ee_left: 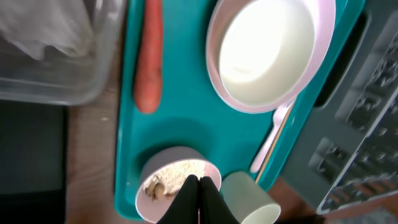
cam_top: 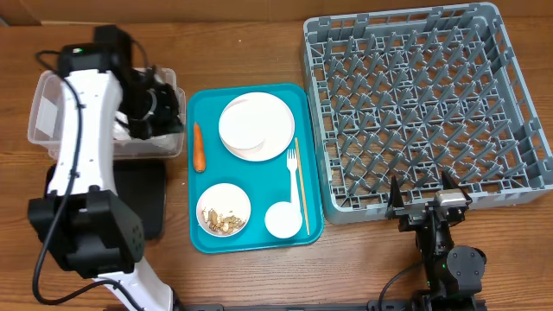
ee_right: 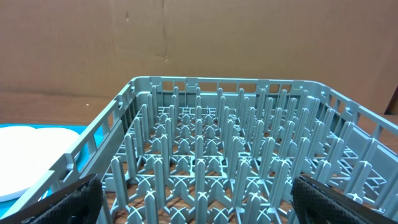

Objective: Sort waste into correct bins and load items into the dishwasher
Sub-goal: 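Move the left gripper toward the bowl of food scraps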

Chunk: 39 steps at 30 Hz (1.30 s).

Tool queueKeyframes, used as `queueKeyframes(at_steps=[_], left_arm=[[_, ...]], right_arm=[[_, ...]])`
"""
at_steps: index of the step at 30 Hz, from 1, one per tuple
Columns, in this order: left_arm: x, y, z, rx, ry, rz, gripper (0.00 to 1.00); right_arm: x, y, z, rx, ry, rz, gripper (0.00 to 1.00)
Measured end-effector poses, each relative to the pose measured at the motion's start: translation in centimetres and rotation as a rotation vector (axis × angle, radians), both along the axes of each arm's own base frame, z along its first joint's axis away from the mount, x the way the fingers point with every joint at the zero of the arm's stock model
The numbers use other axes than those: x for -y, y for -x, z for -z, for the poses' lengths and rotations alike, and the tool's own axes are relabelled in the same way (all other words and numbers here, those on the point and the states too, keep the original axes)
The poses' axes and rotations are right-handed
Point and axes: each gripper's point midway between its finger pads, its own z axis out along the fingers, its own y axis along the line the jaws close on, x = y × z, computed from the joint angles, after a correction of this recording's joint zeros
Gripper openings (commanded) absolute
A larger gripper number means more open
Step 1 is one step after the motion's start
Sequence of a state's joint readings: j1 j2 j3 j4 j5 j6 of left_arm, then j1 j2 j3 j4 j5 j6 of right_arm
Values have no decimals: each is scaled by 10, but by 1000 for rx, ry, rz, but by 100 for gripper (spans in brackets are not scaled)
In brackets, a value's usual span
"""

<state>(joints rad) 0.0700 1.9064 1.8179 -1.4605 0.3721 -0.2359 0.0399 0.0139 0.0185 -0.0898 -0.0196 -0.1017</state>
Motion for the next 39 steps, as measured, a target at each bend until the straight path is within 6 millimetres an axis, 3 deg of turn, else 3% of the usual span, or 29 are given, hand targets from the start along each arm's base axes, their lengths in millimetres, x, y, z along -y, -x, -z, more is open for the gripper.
queueKeyframes(at_steps=[9, 10, 14, 16, 17, 18, 19, 20, 27, 28, 30, 32, 39], left_arm=[[63, 15, 2, -6, -40, 192, 6], [68, 14, 2, 4, -41, 208, 8], [78, 10, 2, 35, -42, 233, 36], [79, 7, 2, 44, -40, 228, 33], [79, 7, 2, 45, -38, 227, 37], [79, 7, 2, 47, -37, 229, 54], [79, 7, 2, 49, -36, 232, 85], [80, 7, 1, 48, -32, 231, 100], [84, 10, 0, 39, -6, 240, 100], [86, 11, -1, 40, 5, 245, 94], [89, 11, -2, 42, 24, 253, 62], [91, 12, -3, 45, 40, 263, 46], [102, 30, -3, -14, 50, 302, 40]], right_arm=[[0, 0, 0, 0, -1, 0, 100], [0, 0, 0, 0, 0, 0, 100], [0, 0, 0, 0, -1, 0, 100], [0, 0, 0, -1, -1, 0, 100], [0, 0, 0, 0, 0, 0, 100], [0, 0, 0, 0, -1, 0, 100], [0, 0, 0, 0, 0, 0, 100], [0, 0, 0, 0, 0, 0, 100], [0, 0, 0, 0, 0, 0, 100], [0, 0, 0, 0, 0, 0, 100], [0, 0, 0, 0, 0, 0, 100], [0, 0, 0, 0, 0, 0, 100], [0, 0, 0, 0, -1, 0, 100]])
